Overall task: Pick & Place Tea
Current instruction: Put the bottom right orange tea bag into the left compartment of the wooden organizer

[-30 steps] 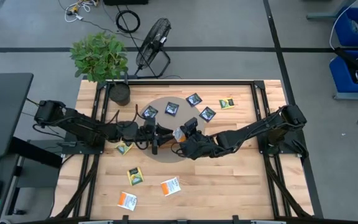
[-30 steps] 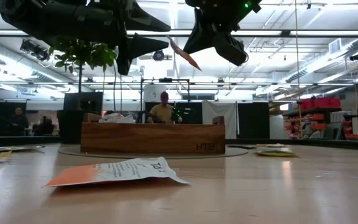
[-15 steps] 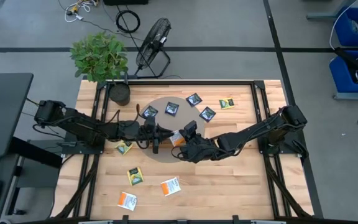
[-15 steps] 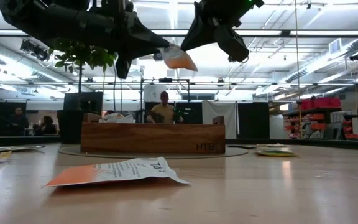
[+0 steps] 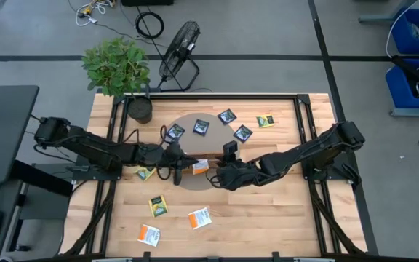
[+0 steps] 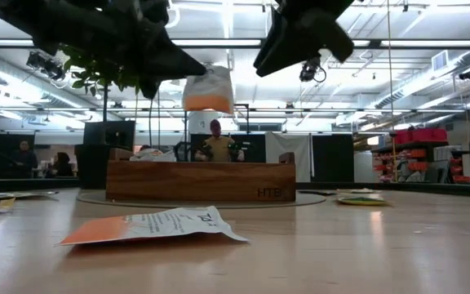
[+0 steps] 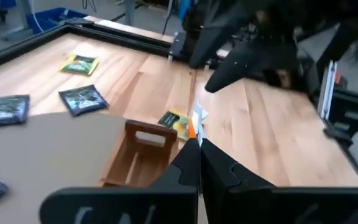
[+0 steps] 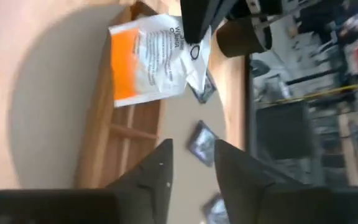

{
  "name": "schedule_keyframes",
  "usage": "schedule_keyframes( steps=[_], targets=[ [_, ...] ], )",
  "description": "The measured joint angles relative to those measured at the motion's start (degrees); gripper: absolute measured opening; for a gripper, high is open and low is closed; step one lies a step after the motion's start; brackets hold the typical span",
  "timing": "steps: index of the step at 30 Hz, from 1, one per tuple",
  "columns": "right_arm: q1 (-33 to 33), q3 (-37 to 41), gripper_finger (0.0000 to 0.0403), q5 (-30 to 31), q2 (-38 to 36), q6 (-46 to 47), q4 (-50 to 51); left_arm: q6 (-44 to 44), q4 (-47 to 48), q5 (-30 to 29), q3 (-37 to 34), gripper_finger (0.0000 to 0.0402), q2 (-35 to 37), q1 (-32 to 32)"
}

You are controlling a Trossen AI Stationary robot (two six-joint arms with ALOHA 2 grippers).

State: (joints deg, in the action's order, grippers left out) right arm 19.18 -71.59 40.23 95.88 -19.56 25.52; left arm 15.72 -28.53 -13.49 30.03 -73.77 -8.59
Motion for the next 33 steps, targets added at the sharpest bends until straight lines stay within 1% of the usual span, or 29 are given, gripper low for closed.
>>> schedule_keyframes(
  steps=[2,5,9,12,16,22,25,27,29,33],
  targets=[
    [0.02,0.38,0.0144,-0.97,-0.96,2.96,0.41,-1.15,3.6,-0.33,0.02,0.0002,1.59,-0.34],
    [0.24,2.54,0.0153,-2.18,-2.12,5.05,-0.78,-1.97,8.31,-0.61,-0.03,0.0002,2.75,-0.98],
    [0.6,7.44,0.0155,-2.39,-3.98,6.17,-5.53,-2.97,9.29,-1.32,-0.99,0.0002,3.07,-2.15],
    [1.04,11.61,0.0153,-2.27,-5.76,7.37,-10.14,-3.02,8.9,-4.11,-2.83,0.0002,3.96,-3.74],
    [1.74,15.74,0.0148,-1.88,-7.88,8.46,-14.69,-4.64,8.95,-7.27,-5.51,0.0002,7.94,-5.87],
    [2.18,19.59,0.0143,-1.78,-9.44,10.76,-18.74,-10.69,8.83,-7.6,-8.8,0.0002,14.55,-7.77],
    [2.29,21.46,0.0143,-1.78,-9.53,12.13,-20.95,-13.25,8.87,-8.75,-12.08,0.0002,17.29,-7.71],
    [2.29,23.02,0.0143,-1.81,-9.53,12.84,-22.73,-13.78,6.05,-10.64,-14.01,0.0002,18.34,-7.19],
    [2.29,24.26,0.0143,-1.8,-9.53,13.31,-24.37,-15.24,5.32,-11.4,-15.92,0.0002,19.86,-6.52],
    [2.29,26.47,0.0143,-1.73,-9.51,13.75,-27.6,-18.55,2.56,-10.55,-17.83,0.0002,20.72,-4.78]
  ],
)
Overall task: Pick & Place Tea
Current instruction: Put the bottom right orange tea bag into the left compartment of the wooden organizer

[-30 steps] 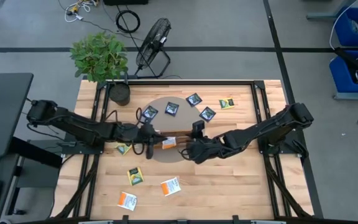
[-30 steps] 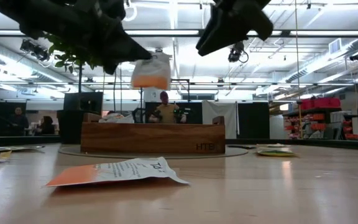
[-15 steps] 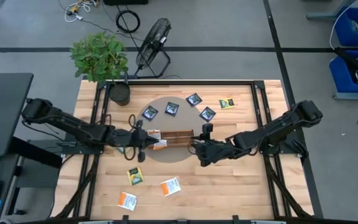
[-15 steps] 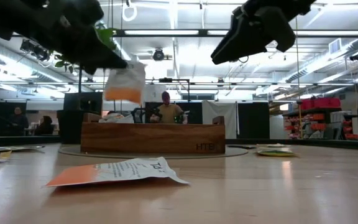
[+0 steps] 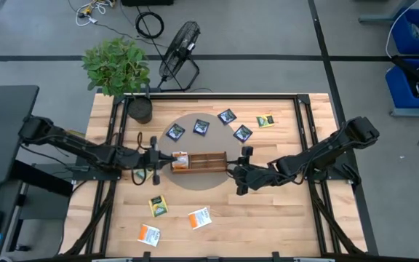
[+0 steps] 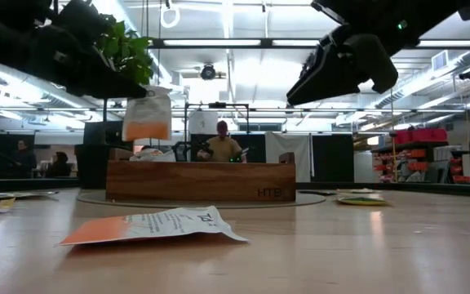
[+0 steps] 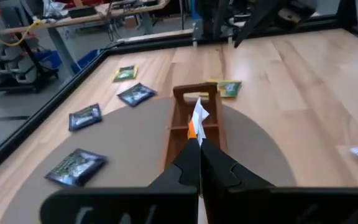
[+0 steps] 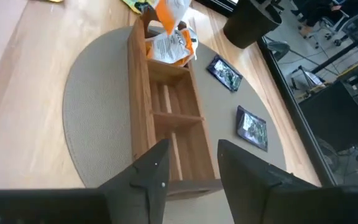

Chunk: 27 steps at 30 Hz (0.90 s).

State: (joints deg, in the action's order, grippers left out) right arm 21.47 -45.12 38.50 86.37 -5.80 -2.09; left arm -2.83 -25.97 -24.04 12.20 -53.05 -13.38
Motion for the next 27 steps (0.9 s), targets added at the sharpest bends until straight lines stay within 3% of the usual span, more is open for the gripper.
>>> schedule_keyframes(
  steps=[17,23,27],
  targets=[
    [0.0,0.89,0.0143,0.07,0.0,0.85,-1.88,-5.57,1.85,16.37,-0.51,0.0002,-0.33,13.04],
    [-0.04,0.89,0.0143,1.15,0.02,1.27,-1.7,-4.49,0.73,24.03,-0.4,0.0002,-3.8,17.04],
    [-0.04,0.89,0.0143,1.55,0.02,1.36,-1.67,-3.81,-1.23,25.21,-0.47,0.0002,-7.06,17.5]
  ],
)
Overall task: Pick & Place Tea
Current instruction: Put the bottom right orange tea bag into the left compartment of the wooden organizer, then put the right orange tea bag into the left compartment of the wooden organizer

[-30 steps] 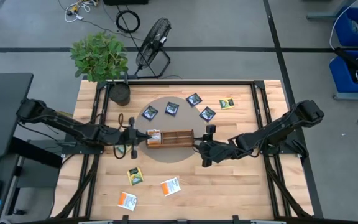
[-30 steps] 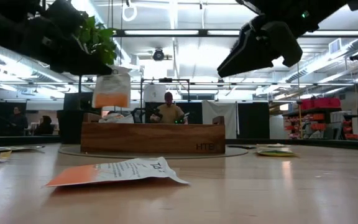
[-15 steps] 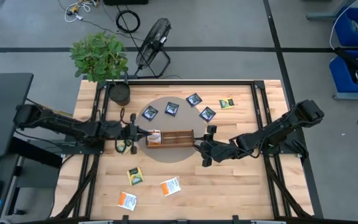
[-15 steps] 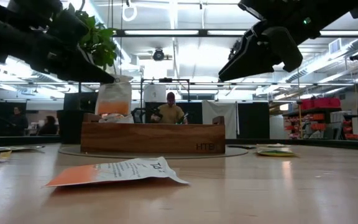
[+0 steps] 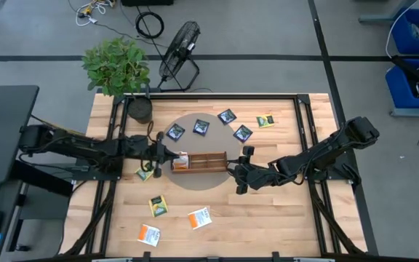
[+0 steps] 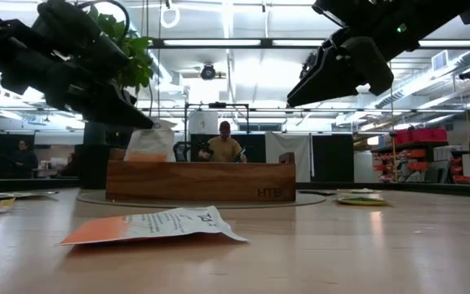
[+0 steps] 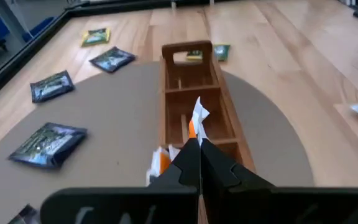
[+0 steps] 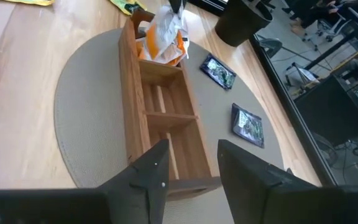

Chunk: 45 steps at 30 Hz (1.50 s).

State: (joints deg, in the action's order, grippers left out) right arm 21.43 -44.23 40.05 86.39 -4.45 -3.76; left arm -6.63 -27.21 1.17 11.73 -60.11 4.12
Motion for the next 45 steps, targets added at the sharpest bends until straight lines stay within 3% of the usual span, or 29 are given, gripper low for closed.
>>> schedule_keyframes(
  steps=[4,10,14,23,35,39,45],
  targets=[
    [-0.02,0.0,0.0143,0.0,0.02,0.03,0.03,0.36,-1.48,0.2,0.0,0.0002,-2.78,-0.05],
    [-0.04,0.0,0.0143,0.0,0.02,0.11,0.32,4.89,-1.96,-6.14,0.0,0.0009,-7.21,-0.04],
    [-0.04,-0.02,0.0143,0.02,0.02,0.23,0.37,6.36,-2.31,-9.1,0.0,0.0034,-8.81,-0.04],
    [-0.04,-0.02,0.0143,0.02,0.02,0.57,0.84,7.55,-4.2,-9.41,0.0,0.0091,-8.74,-2.76],
    [-0.07,-0.04,0.0143,-0.92,0.02,1.93,0.99,9.05,-4.23,-9.18,0.02,0.0115,0.75,-6.88],
    [-0.08,-0.04,0.0143,-3.88,0.04,4.0,0.53,11.66,-5.95,-7.62,0.04,0.0115,2.95,-8.8],
    [-0.09,-0.07,0.0143,-14.87,0.07,6.11,-1.96,12.0,-8.36,-6.3,0.04,0.0115,3.55,-12.13]
  ],
)
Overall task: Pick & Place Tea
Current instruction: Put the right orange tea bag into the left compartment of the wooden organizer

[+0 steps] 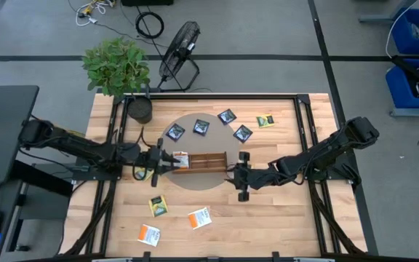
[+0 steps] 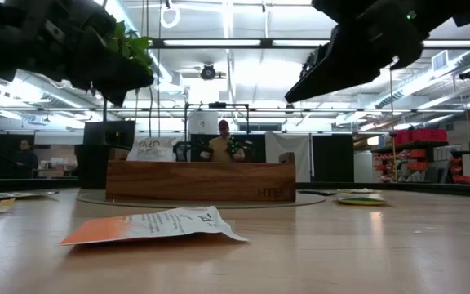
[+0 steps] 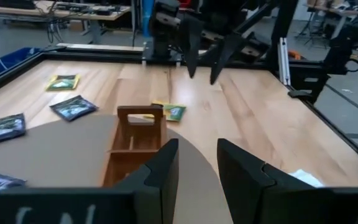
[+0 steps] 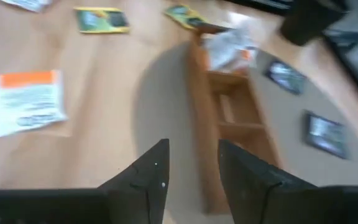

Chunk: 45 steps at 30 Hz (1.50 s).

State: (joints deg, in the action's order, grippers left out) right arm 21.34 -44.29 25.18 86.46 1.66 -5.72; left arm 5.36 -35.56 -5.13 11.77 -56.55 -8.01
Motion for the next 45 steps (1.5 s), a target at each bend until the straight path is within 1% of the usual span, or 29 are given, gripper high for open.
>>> schedule_keyframes(
  steps=[4,6,9,16,21,25,29,34,40,42,45],
  targets=[
    [0.02,0.0,0.0143,-6.88,1.11,0.73,-4.07,0.17,-0.09,-0.06,0.0,0.0115,0.0,-1.2],
    [0.02,-0.02,0.0143,-10.57,2.77,1.3,-7.68,0.3,-0.33,-0.06,0.0,0.0115,0.0,-1.87],
    [0.02,-0.16,0.0143,-14.24,5.52,4.04,-11.82,0.36,-1.3,-0.11,0.0,0.0115,0.0,-2.94],
    [0.25,-4.11,0.0143,-19.21,11.55,10.1,-11.36,0.44,-1.67,-0.14,0.0,0.0115,0.0,-3.83],
    [0.44,-8.95,0.0143,-20.12,17.29,11.33,-10.66,0.44,-1.89,-0.14,0.0,0.0115,0.0,-3.83],
    [0.42,-12.92,0.0144,-20.2,21.97,11.62,-6.64,0.44,-1.97,-0.13,0.0,0.0115,0.0,-3.83],
    [0.42,-15.83,0.0152,-21.2,25.09,14.61,-5.75,0.46,-2.0,-0.13,0.0,0.0115,0.0,-3.85],
    [0.39,-17.04,0.018,-23.24,26.94,16.77,-5.78,0.46,-1.99,-0.11,0.0,0.0115,0.0,-3.85],
    [0.5,-17.05,0.0219,-23.21,29.52,17.31,-8.82,0.44,-1.76,-0.08,0.0,0.0115,0.0,-3.87],
    [0.56,-17.09,0.0225,-22.22,30.43,17.09,-11.03,0.32,-1.62,-0.08,0.0,0.0115,-0.02,-3.87],
    [0.61,-17.05,0.0228,-19.47,30.56,16.92,-10.53,0.33,-1.53,-0.08,0.0,0.0115,-0.02,-3.85]
  ],
)
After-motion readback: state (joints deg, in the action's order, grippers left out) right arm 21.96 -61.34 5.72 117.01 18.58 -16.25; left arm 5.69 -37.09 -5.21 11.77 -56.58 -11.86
